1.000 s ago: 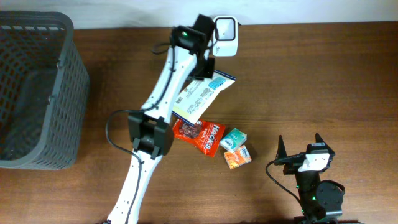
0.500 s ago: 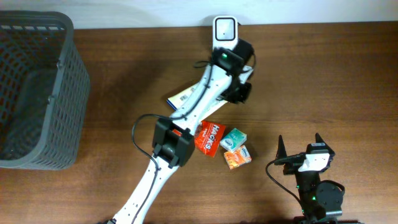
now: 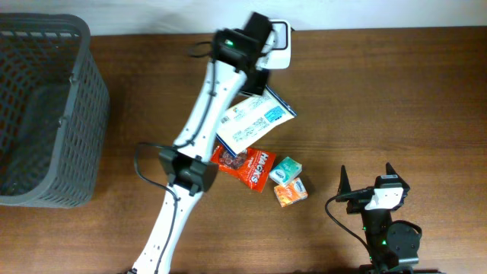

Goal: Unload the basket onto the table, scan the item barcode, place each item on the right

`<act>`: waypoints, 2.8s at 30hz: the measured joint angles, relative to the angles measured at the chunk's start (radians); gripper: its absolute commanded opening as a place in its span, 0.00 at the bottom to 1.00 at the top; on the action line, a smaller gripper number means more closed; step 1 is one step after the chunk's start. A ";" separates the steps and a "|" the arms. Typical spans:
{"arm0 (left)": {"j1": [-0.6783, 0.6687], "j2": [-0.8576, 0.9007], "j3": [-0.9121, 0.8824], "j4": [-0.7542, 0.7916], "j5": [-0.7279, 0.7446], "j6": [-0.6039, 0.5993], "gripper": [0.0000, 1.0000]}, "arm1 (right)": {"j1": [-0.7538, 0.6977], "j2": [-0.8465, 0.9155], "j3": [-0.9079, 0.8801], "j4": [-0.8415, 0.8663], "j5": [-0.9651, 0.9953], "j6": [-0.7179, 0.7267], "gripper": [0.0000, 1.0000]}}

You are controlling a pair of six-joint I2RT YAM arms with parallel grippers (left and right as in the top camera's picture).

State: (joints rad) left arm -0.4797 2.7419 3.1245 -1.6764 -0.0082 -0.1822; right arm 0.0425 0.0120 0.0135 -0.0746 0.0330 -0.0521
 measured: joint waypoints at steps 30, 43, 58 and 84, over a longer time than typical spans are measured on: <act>-0.121 -0.018 -0.436 0.392 0.126 0.156 0.00 | 0.000 0.000 0.000 0.000 0.000 -0.001 0.98; -0.085 -0.033 -0.099 -0.006 0.140 0.042 0.00 | 0.000 0.000 0.000 0.000 0.000 0.000 0.98; -0.199 -0.032 -0.431 0.132 0.185 0.020 0.00 | 0.000 0.000 0.000 0.000 0.000 0.000 0.98; -0.098 -0.042 -0.225 0.131 0.093 0.016 0.00 | 0.000 0.000 0.000 0.000 0.000 0.000 0.98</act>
State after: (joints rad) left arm -0.5774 2.7003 2.8990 -1.5455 0.0853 -0.1661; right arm 0.0425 0.0120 0.0135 -0.0746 0.0330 -0.0521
